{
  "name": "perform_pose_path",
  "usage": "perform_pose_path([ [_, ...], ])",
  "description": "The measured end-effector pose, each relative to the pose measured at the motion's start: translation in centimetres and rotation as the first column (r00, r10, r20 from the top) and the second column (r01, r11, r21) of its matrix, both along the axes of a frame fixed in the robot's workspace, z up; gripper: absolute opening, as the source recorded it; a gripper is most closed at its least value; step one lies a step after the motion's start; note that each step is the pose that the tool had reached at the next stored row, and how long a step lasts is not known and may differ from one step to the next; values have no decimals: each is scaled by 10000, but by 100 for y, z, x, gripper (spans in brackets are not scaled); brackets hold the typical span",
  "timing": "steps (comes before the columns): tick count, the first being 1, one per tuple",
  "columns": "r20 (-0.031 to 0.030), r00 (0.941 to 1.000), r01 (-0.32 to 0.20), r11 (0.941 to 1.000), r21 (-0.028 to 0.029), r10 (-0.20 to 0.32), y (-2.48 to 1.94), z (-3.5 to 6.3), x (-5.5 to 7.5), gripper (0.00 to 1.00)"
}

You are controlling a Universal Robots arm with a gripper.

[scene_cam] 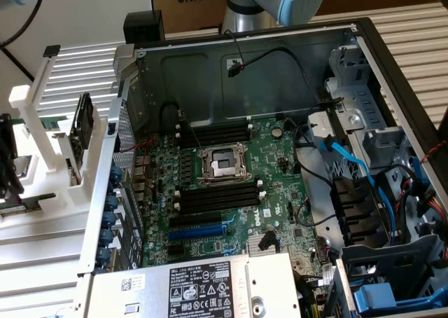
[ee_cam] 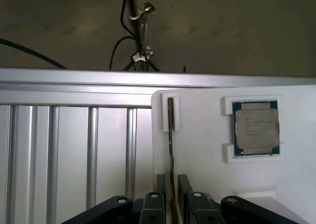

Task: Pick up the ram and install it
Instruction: 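Pick up the ram and move it above insertion slot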

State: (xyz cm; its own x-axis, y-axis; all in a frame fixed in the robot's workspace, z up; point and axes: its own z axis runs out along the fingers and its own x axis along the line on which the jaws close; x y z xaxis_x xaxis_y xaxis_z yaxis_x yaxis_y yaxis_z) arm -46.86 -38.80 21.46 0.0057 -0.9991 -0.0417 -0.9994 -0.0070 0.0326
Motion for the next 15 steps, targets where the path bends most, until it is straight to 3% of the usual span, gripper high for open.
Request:
perform_pose_path([
  [9, 20, 10000, 1, 10000, 0, -1, 11, -70, 40, 24],
  [15, 81, 10000, 1, 10000, 2, -1, 30, -106, 54, 24],
])
